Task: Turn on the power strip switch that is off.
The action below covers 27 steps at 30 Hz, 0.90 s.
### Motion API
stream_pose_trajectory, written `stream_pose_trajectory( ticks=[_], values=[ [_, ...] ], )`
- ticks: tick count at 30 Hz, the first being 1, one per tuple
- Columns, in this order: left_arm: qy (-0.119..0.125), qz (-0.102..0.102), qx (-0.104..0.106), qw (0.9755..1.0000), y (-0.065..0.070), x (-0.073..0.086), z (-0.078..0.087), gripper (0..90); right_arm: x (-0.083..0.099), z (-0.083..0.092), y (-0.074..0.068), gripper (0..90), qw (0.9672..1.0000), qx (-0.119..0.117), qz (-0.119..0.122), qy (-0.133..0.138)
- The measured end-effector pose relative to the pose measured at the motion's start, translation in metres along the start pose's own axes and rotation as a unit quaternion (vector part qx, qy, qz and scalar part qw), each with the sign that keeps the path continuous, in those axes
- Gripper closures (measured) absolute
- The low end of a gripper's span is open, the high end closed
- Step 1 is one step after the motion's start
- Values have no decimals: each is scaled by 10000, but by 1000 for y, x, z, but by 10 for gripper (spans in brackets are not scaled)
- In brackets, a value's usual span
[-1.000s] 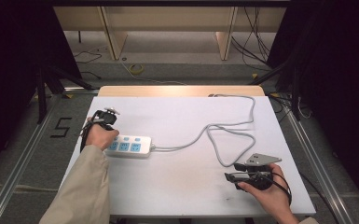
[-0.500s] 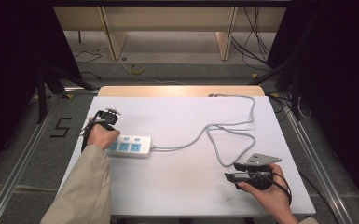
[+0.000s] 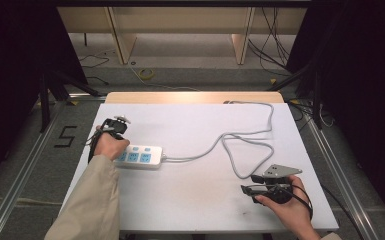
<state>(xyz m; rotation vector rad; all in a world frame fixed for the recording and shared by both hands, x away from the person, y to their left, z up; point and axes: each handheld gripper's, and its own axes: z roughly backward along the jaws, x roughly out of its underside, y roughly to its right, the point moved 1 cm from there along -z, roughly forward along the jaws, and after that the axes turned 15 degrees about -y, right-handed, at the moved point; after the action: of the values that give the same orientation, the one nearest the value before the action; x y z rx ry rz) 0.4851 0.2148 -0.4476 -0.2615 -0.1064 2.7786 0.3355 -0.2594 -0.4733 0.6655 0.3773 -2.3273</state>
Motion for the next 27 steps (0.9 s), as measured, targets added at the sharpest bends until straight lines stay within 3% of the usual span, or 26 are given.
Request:
stream_pose_trajectory(
  ticks=[8, 27],
  values=[
    [-6, 53, 48, 10000, 0, 0, 0, 900, 0, 0, 0, 442, 10000, 5, 4, 3],
    [-6, 4, -67, 10000, 3, 0, -2, 900, 0, 1, 0, 443, 10000, 25, 21, 9]
  ],
)
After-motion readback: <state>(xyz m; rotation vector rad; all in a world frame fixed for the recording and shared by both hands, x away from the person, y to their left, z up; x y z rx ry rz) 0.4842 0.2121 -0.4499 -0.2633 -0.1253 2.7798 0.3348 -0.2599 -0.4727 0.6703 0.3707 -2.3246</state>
